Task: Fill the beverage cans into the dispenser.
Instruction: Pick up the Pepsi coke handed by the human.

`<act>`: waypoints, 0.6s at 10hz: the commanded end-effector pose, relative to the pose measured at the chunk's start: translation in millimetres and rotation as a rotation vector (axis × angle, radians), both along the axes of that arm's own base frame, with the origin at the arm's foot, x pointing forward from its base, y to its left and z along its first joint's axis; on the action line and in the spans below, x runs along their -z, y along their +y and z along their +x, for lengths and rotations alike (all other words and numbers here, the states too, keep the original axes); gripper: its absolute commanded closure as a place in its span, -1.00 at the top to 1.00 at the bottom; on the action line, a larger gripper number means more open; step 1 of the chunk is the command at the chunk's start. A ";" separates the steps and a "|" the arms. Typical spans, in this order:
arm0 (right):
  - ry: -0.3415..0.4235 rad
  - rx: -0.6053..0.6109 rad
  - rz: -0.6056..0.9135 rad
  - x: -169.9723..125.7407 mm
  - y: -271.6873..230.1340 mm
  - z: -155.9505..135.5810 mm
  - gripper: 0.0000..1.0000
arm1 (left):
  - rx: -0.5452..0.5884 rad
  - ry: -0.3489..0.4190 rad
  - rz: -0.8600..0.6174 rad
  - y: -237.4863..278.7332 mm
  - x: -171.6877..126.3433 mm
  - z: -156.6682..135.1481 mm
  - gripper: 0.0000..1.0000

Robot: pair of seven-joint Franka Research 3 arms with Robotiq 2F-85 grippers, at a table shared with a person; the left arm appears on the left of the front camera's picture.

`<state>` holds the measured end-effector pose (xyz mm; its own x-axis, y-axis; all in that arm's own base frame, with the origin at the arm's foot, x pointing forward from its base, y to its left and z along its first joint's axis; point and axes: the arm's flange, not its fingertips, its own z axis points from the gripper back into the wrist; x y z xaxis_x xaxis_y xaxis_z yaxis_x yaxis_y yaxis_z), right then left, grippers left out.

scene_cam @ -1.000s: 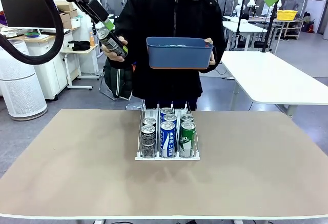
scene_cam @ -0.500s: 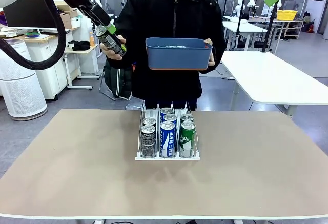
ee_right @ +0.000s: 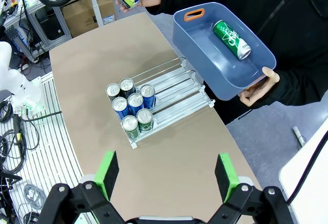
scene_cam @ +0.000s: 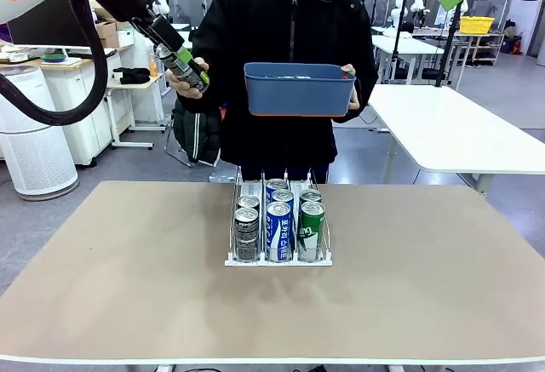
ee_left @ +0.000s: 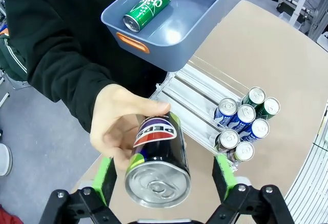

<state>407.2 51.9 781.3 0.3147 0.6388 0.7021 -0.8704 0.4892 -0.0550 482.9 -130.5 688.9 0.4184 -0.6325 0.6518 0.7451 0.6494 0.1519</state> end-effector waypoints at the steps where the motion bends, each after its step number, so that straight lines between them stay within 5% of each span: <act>1: 0.004 -0.005 0.009 0.6 0.6 0.3 1.00 | -0.009 -0.021 0.007 2.7 8.4 -10.1 1.00; 6: 0.004 -0.005 0.009 0.6 0.6 0.3 1.00 | -0.028 -0.018 -0.007 4.3 16.5 -1.9 1.00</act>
<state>407.2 51.9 781.3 0.3147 0.6388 0.7021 -0.8704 0.4893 -0.0550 481.1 -127.3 678.5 0.4246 -0.6260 0.6541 0.7342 0.6608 0.1557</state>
